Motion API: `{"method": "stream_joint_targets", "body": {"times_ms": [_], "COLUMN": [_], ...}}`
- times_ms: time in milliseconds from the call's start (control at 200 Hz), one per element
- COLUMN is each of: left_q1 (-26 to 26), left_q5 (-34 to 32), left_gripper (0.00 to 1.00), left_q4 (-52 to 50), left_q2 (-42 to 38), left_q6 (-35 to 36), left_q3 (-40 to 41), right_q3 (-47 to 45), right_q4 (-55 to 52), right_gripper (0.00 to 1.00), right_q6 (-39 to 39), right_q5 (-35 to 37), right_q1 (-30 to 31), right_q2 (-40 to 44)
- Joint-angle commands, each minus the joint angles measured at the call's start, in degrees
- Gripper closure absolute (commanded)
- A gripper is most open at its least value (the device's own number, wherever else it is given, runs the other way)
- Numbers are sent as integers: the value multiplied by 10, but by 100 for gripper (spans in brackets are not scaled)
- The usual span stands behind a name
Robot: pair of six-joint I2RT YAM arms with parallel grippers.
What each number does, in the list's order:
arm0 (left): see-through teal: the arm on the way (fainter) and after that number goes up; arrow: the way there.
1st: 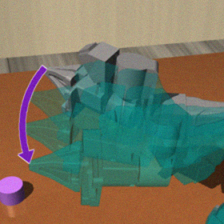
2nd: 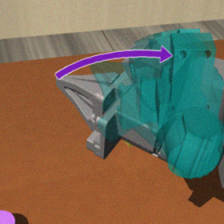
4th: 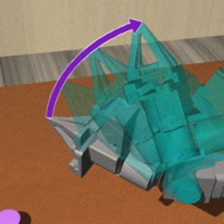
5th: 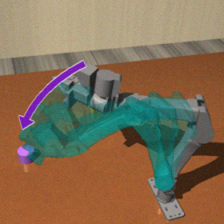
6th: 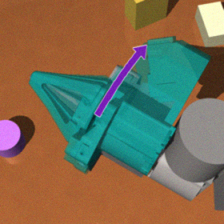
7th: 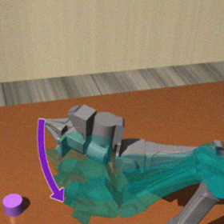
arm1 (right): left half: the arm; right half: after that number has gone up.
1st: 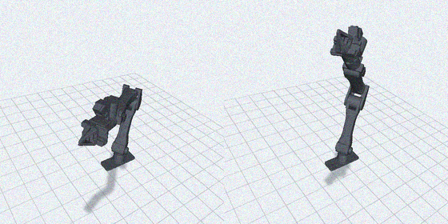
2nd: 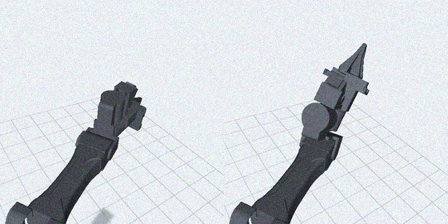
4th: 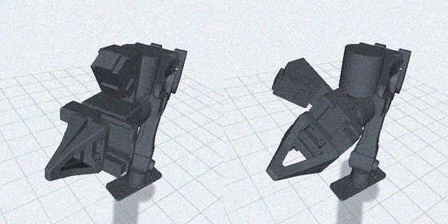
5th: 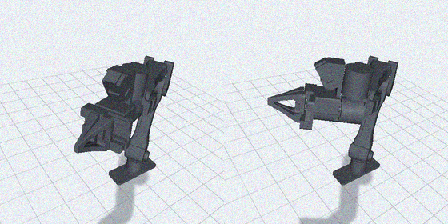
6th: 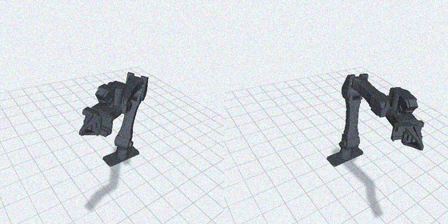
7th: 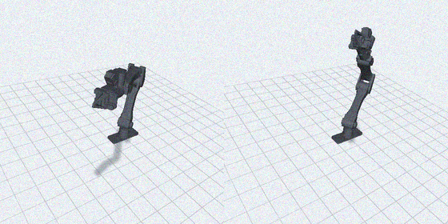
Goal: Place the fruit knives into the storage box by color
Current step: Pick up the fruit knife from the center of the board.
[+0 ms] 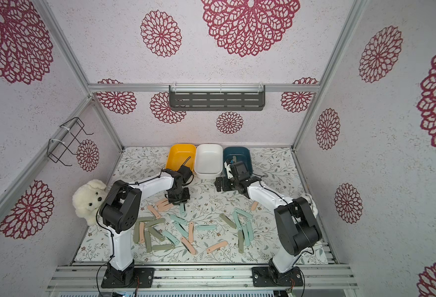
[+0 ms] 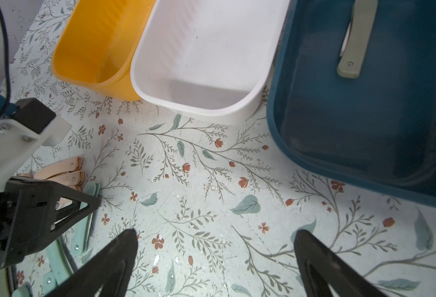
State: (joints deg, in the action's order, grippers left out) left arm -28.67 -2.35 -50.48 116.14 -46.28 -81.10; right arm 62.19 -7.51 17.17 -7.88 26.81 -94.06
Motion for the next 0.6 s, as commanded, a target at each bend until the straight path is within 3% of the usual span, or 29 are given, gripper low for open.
{"method": "stream_joint_targets", "body": {"times_ms": [0, 595], "left_q1": [-1, -12], "left_q5": [-5, -26], "left_gripper": [82, 84], "left_q4": [10, -16], "left_q2": [-6, -52], "left_q6": [2, 6], "left_q3": [-18, -57], "right_q3": [-6, -36], "right_q4": [11, 23], "right_gripper": [1, 1], "right_q6": [10, 10], "right_q5": [4, 17], "right_q1": [2, 2], "right_q2": [23, 43]}}
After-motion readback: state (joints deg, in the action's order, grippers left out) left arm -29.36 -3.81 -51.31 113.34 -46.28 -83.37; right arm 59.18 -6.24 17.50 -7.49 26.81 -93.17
